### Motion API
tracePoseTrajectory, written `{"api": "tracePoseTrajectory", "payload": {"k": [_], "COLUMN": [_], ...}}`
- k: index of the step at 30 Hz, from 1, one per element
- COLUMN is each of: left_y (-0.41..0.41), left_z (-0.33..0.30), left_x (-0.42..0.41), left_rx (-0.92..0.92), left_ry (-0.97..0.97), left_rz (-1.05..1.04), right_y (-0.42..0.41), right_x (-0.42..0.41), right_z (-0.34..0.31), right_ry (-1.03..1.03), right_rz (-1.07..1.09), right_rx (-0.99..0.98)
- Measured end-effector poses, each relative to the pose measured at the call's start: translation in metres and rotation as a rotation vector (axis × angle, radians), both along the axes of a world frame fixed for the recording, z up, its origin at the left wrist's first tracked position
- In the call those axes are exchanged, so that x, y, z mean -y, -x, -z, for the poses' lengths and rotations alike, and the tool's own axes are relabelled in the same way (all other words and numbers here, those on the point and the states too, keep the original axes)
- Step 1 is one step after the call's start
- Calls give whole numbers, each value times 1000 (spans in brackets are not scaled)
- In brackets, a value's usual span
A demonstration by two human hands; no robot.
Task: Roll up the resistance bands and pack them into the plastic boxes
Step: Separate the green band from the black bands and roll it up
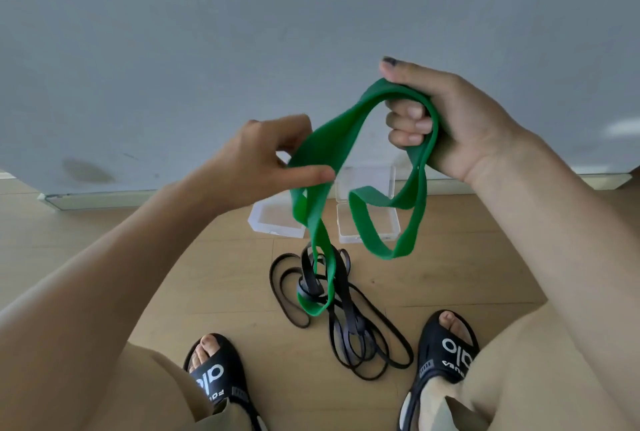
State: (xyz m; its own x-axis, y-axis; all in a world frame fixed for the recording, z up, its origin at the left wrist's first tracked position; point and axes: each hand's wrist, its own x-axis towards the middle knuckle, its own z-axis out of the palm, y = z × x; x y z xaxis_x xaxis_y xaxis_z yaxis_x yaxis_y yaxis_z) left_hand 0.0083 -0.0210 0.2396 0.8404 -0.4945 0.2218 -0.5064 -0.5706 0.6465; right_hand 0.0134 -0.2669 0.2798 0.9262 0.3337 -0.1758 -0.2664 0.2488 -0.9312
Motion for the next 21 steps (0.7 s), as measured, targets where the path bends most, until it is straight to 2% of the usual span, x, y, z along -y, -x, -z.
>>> {"api": "tracePoseTrajectory", "payload": {"k": [2,5,7,9,11,12,14,16,18,21], "left_y": [1,-4,-10,-10,-3,2,15,22,22,18], "left_z": [7,10,1,-10,-13,-11,-1,10,18,23], "left_x": [4,5,1,1,7,12,20,28,37,41], "left_rx": [-36,176,266,276,218,132,-97,-183,-137,89], "left_ry": [-71,-113,1,169,250,251,192,65,58,46], "left_rz": [65,-7,-133,-237,-259,-225,-106,-21,-5,-79], "right_y": [3,4,4,3,3,3,4,5,5,5], "right_x": [-3,-7,-8,-9,-11,-12,-15,-17,-17,-17], "right_z": [1,-1,-4,-7,-7,-6,-4,-3,-2,-1], "right_ry": [-32,-69,-124,-198,-270,-294,-308,-297,-305,-332], "right_rz": [-7,-24,-32,-38,-49,-54,-61,-70,-80,-73], "right_rx": [-15,-12,-11,-21,-41,-51,-67,-79,-95,-128]}}
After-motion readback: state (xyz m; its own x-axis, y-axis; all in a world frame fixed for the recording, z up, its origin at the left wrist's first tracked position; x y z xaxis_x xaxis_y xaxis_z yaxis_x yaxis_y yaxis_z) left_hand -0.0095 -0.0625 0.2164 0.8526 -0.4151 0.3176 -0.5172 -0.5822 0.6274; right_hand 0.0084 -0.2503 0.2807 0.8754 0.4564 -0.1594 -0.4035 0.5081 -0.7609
